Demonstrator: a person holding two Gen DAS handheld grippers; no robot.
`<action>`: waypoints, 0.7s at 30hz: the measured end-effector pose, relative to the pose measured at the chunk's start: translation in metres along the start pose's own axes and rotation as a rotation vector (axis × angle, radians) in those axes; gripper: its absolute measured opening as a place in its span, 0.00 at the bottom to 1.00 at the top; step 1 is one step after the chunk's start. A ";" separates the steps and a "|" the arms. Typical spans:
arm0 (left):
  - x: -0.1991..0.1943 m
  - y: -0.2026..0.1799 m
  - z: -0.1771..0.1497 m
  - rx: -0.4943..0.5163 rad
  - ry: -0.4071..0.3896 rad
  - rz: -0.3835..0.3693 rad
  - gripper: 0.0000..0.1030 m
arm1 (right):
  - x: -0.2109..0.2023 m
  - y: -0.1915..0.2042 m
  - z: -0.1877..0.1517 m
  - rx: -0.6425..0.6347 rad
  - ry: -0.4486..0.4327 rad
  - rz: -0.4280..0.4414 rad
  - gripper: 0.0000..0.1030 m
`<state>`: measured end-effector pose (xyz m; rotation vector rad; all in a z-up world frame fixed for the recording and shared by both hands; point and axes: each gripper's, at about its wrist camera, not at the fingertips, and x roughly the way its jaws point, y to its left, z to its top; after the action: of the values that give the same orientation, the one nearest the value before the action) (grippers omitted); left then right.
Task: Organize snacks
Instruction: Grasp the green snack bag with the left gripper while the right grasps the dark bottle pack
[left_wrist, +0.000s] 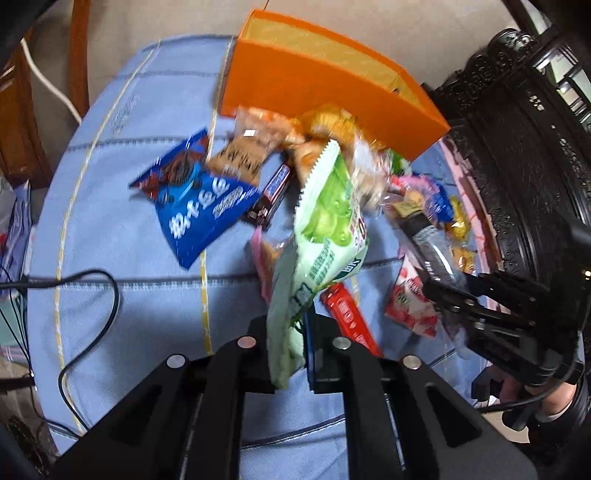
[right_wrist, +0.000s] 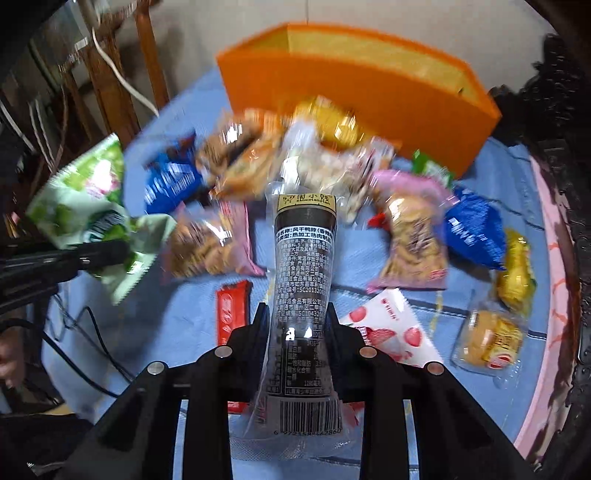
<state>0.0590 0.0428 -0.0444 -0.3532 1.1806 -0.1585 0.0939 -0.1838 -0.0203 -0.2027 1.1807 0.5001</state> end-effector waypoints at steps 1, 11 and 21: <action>-0.002 -0.002 0.002 0.005 -0.007 -0.002 0.08 | -0.007 -0.004 0.000 0.016 -0.015 0.008 0.28; -0.022 -0.036 0.033 0.068 -0.055 -0.059 0.08 | -0.043 -0.028 0.024 0.093 -0.131 0.037 0.28; -0.039 -0.064 0.098 0.124 -0.126 -0.073 0.08 | -0.072 -0.048 0.088 0.067 -0.258 0.012 0.28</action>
<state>0.1387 0.0127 0.0444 -0.2935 1.0293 -0.2682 0.1696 -0.2094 0.0737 -0.0703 0.9459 0.4809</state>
